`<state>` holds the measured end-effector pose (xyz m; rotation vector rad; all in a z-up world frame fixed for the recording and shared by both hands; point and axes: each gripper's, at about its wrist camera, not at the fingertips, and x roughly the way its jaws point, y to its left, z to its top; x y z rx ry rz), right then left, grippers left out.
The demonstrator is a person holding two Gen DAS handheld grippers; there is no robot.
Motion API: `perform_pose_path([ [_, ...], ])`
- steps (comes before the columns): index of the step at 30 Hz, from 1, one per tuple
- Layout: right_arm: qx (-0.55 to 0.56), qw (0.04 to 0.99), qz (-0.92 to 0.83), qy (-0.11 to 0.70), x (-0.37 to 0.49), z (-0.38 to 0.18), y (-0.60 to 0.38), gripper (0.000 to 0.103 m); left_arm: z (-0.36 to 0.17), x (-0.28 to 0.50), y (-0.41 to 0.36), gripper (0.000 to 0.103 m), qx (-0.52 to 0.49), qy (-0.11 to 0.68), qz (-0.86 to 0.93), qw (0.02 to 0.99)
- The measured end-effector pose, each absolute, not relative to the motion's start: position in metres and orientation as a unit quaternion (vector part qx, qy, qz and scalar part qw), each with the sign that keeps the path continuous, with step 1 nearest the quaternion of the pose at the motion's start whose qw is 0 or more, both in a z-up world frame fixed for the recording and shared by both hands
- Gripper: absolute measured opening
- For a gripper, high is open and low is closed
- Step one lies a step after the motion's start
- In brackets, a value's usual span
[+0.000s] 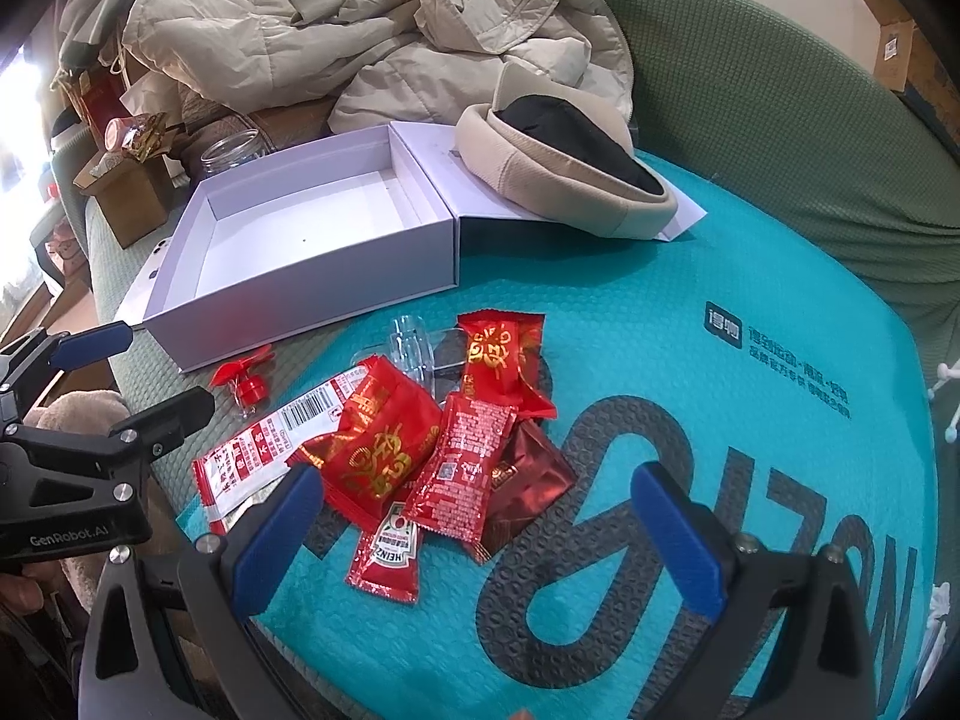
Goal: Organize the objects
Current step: 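Move both tools toward the pile of red candy packets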
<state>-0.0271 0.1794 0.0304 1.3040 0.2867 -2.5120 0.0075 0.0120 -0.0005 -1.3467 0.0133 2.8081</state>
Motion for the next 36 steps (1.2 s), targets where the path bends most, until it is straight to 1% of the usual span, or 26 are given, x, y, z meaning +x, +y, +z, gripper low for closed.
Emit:
perform_pose_path([
  [9, 0.448, 0.153, -0.875, 0.096, -0.021, 0.034, 0.185, 0.103, 0.004, 0.012, 0.014, 0.093, -0.431, -0.005, 0.902, 0.019],
  [17, 0.446, 0.169, -0.875, 0.089, -0.013, 0.037, 0.192, 0.103, 0.009, 0.021, 0.010, 0.093, -0.439, -0.055, 0.897, 0.023],
  [21, 0.444, 0.184, -0.874, 0.069, -0.011, 0.038, 0.198, 0.103, 0.008, 0.024, 0.011, 0.093, -0.447, -0.071, 0.891, 0.024],
  [32, 0.451, 0.192, -0.871, 0.037, -0.015, 0.020, 0.214, 0.103, -0.002, 0.024, 0.025, 0.093, -0.459, -0.061, 0.886, 0.026],
  [36, 0.459, 0.200, -0.865, 0.035, -0.016, 0.008, 0.212, 0.103, -0.011, 0.019, 0.035, 0.093, -0.470, -0.034, 0.881, 0.045],
])
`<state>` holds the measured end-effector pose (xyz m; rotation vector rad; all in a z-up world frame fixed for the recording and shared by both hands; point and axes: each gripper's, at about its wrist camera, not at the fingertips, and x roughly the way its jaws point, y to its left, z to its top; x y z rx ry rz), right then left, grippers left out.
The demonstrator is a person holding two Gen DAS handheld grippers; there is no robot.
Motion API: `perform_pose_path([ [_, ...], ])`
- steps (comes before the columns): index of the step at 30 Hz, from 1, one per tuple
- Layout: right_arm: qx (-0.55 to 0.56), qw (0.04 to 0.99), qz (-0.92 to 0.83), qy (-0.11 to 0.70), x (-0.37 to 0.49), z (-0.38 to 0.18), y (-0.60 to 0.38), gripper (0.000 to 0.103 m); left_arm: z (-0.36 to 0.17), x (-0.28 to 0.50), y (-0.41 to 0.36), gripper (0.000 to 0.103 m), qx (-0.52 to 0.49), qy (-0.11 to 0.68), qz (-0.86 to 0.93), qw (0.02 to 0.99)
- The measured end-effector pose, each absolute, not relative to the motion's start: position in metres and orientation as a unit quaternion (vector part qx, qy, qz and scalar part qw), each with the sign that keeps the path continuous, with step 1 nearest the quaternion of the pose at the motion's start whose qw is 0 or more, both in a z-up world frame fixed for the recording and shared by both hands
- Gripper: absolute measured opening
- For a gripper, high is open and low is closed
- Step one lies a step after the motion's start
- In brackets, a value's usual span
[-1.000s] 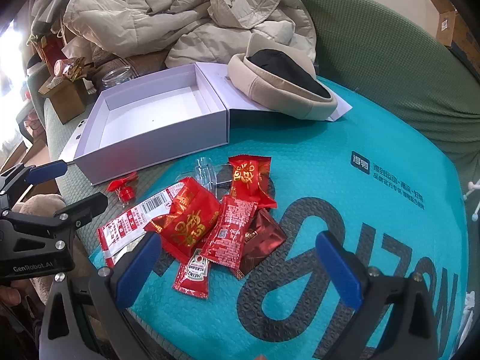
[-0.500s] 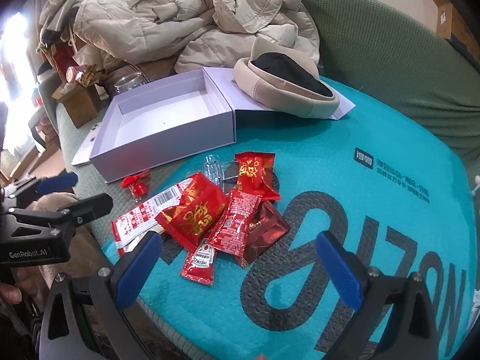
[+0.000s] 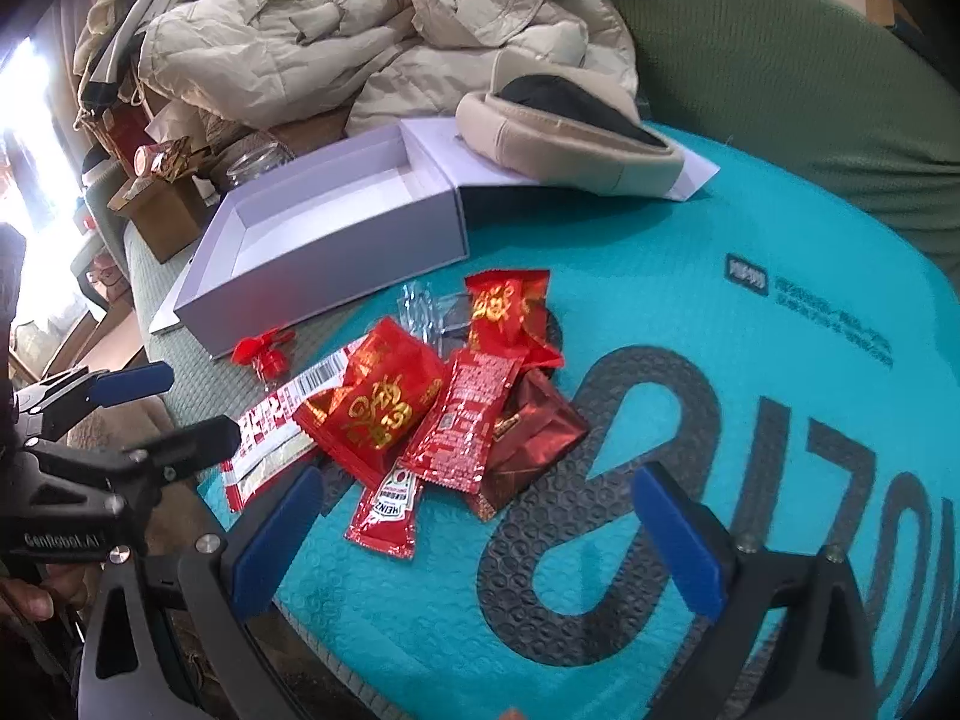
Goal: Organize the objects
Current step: 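Move both tools toward the pile of red candy packets, then grasp a red candy packet with the left tool while the right tool approaches a dark red packet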
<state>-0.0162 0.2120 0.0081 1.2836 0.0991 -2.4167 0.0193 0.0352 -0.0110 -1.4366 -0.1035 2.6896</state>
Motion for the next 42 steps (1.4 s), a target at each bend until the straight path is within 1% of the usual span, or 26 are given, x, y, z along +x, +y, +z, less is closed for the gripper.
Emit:
perform_pose_path([
  [3, 0.469, 0.191, -0.861, 0.046, -0.021, -0.001, 0.209, 0.097, -0.017, 0.016, 0.040, 0.093, -0.474, -0.013, 0.879, 0.045],
  [6, 0.475, 0.182, -0.860, 0.038, -0.029, -0.006, 0.211, 0.091, -0.021, 0.009, 0.042, 0.093, -0.481, -0.013, 0.875, 0.053],
  [13, 0.482, 0.180, -0.858, 0.008, -0.044, -0.012, 0.218, 0.069, -0.013, -0.002, 0.055, 0.093, -0.463, 0.019, 0.882, 0.089],
  [16, 0.486, 0.184, -0.854, 0.009, -0.050, -0.015, 0.215, 0.065, -0.014, -0.009, 0.061, 0.093, -0.466, 0.034, 0.879, 0.091],
  [18, 0.487, 0.181, -0.854, 0.013, -0.054, -0.016, 0.214, 0.060, -0.014, -0.011, 0.062, 0.093, -0.463, 0.046, 0.880, 0.093],
  [19, 0.488, 0.181, -0.854, 0.013, -0.056, -0.016, 0.214, 0.052, -0.014, -0.013, 0.063, 0.093, -0.460, 0.049, 0.881, 0.097],
  [21, 0.487, 0.185, -0.854, 0.008, -0.060, -0.015, 0.215, 0.041, -0.013, -0.015, 0.064, 0.093, -0.460, 0.044, 0.880, 0.106],
  [22, 0.487, 0.187, -0.853, 0.007, -0.062, -0.014, 0.215, 0.040, -0.014, -0.020, 0.065, 0.092, -0.463, 0.039, 0.878, 0.111],
  [25, 0.491, 0.181, -0.852, 0.017, -0.066, -0.014, 0.216, 0.040, -0.017, -0.027, 0.070, 0.086, -0.472, 0.038, 0.872, 0.125],
  [30, 0.504, 0.175, -0.846, 0.014, -0.071, -0.017, 0.225, 0.040, -0.022, -0.036, 0.083, 0.084, -0.476, 0.032, 0.864, 0.157],
  [32, 0.509, 0.173, -0.843, 0.006, -0.072, -0.020, 0.229, 0.041, -0.025, -0.039, 0.087, 0.080, -0.478, 0.029, 0.861, 0.170],
  [34, 0.513, 0.174, -0.841, -0.004, -0.073, -0.022, 0.231, 0.042, -0.029, -0.043, 0.093, 0.080, -0.483, 0.032, 0.857, 0.177],
  [37, 0.520, 0.162, -0.839, 0.006, -0.076, -0.024, 0.227, 0.050, -0.038, -0.050, 0.096, 0.076, -0.494, 0.039, 0.852, 0.169],
  [38, 0.523, 0.153, -0.839, 0.012, -0.077, -0.025, 0.227, 0.056, -0.041, -0.052, 0.095, 0.075, -0.497, 0.041, 0.851, 0.161],
  [40, 0.525, 0.144, -0.839, 0.010, -0.080, -0.026, 0.228, 0.061, -0.044, -0.054, 0.093, 0.074, -0.498, 0.040, 0.853, 0.151],
  [42, 0.527, 0.142, -0.838, 0.009, -0.081, -0.027, 0.227, 0.062, -0.045, -0.053, 0.091, 0.074, -0.496, 0.038, 0.854, 0.153],
])
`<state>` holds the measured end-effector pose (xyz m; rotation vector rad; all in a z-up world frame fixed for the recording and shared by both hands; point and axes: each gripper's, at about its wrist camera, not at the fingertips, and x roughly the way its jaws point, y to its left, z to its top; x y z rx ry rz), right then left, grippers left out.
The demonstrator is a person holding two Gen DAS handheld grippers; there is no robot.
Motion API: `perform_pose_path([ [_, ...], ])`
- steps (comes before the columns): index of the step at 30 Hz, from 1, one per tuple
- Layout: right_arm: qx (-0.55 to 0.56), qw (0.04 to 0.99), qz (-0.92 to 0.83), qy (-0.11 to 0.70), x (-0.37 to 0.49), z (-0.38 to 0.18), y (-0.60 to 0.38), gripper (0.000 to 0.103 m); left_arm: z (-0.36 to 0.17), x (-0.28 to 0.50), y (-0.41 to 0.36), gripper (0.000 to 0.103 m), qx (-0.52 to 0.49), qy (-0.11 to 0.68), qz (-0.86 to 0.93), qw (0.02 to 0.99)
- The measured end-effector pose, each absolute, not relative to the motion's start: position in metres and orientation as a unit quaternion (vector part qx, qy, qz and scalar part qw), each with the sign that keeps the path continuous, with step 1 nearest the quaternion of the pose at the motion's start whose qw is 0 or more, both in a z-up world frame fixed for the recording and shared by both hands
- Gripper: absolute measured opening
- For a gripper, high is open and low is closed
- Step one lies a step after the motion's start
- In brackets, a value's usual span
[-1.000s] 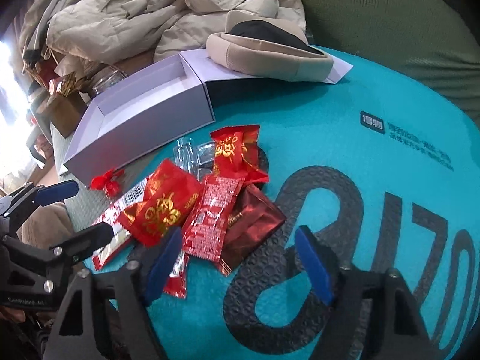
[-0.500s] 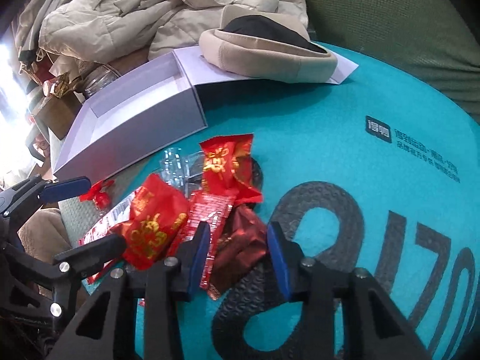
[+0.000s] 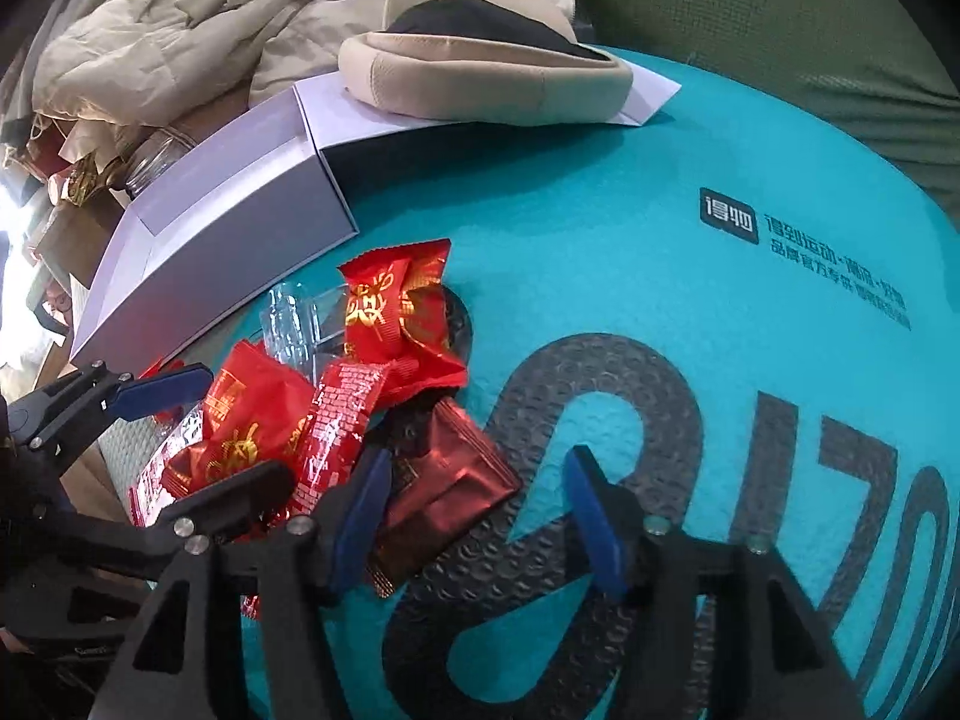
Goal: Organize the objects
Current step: 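Grasp a red candy packet with the left tool while the right tool approaches a dark red packet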
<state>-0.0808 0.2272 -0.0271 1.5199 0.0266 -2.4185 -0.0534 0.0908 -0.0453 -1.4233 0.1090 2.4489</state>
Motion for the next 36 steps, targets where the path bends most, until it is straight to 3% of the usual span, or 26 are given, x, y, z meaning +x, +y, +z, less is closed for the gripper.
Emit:
perform_pose_path([
  [6, 0.527, 0.143, -0.838, 0.011, -0.079, -0.027, 0.229, 0.062, -0.047, -0.051, 0.090, 0.072, -0.490, 0.032, 0.859, 0.148],
  [9, 0.524, 0.156, -0.837, 0.016, -0.075, -0.027, 0.231, 0.060, -0.044, -0.047, 0.092, 0.061, -0.476, 0.036, 0.865, 0.152],
  [10, 0.523, 0.161, -0.837, 0.018, -0.072, -0.027, 0.232, 0.056, -0.042, -0.045, 0.094, 0.050, -0.471, 0.038, 0.866, 0.163],
  [11, 0.523, 0.168, -0.835, 0.019, -0.070, -0.026, 0.234, 0.052, -0.042, -0.043, 0.096, 0.045, -0.471, 0.042, 0.865, 0.169],
  [14, 0.528, 0.181, -0.829, 0.025, -0.067, -0.025, 0.239, 0.046, -0.041, -0.036, 0.100, 0.041, -0.472, 0.054, 0.863, 0.175],
  [23, 0.542, 0.176, -0.819, 0.069, -0.048, -0.024, 0.253, 0.046, -0.037, -0.024, 0.094, 0.038, -0.495, 0.021, 0.846, 0.196],
  [28, 0.526, 0.190, -0.829, 0.000, -0.045, -0.019, 0.256, 0.055, -0.033, -0.026, 0.088, 0.038, -0.491, -0.004, 0.852, 0.183],
  [36, 0.544, 0.142, -0.826, -0.032, -0.061, -0.025, 0.239, 0.056, -0.035, -0.032, 0.073, 0.040, -0.491, -0.014, 0.856, 0.160],
])
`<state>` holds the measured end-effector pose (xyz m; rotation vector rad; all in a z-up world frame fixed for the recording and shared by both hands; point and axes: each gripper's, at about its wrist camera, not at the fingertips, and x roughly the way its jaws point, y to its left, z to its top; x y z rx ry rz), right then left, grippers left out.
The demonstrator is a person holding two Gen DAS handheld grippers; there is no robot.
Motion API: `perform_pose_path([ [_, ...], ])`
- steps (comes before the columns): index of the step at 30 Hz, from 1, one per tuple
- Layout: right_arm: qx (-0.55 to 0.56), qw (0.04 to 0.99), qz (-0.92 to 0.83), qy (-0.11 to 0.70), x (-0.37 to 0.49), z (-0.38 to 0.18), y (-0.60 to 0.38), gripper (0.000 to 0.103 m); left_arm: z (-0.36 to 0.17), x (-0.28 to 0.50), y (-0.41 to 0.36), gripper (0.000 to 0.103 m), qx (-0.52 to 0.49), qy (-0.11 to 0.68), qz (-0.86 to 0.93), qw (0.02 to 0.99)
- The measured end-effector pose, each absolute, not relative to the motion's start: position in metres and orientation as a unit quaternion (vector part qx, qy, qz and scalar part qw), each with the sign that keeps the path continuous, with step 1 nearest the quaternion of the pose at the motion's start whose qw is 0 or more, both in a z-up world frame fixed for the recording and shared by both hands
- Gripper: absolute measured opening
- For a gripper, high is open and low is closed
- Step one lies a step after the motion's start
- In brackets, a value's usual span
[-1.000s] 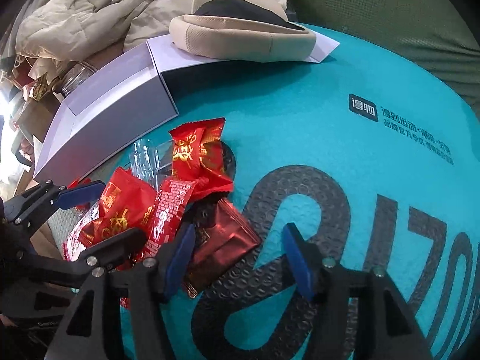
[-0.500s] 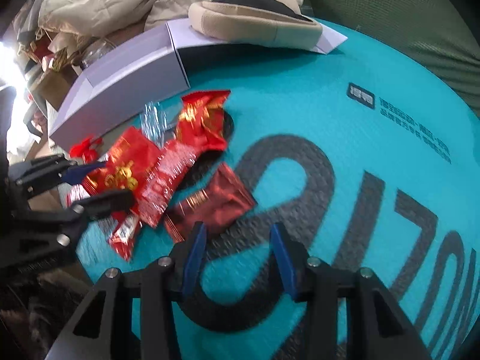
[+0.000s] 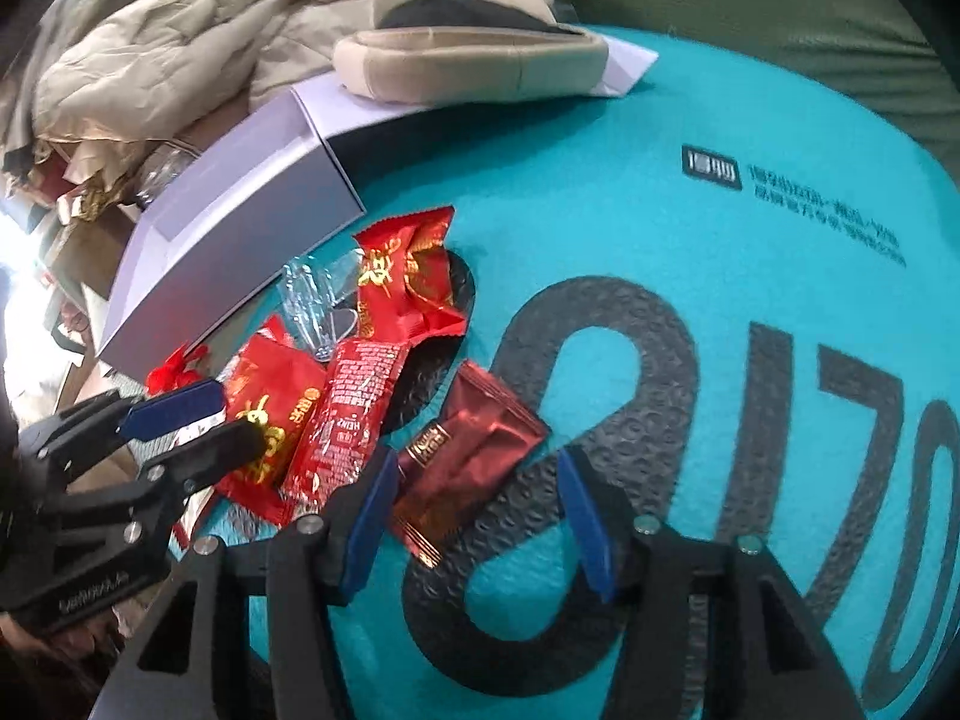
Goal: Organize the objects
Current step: 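Grasp a red candy packet with the left tool while the right tool approaches a dark red packet, then grasp the dark red square packet with the right tool while the left tool holds its packet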
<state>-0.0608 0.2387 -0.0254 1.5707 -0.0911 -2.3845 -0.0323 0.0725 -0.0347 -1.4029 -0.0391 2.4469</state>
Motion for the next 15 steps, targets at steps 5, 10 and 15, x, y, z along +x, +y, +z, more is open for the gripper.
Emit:
perform_pose_path([
  [5, 0.536, 0.133, -0.833, 0.020, -0.062, -0.027, 0.219, 0.058, -0.038, -0.034, 0.075, 0.042, -0.495, -0.017, 0.851, 0.174],
  [10, 0.519, 0.146, -0.838, 0.082, -0.052, -0.029, 0.212, 0.043, -0.039, -0.033, 0.090, 0.043, -0.487, 0.025, 0.854, 0.181],
  [15, 0.523, 0.142, -0.837, 0.075, -0.053, -0.026, 0.225, 0.034, -0.040, -0.036, 0.094, 0.038, -0.481, 0.042, 0.858, 0.174],
])
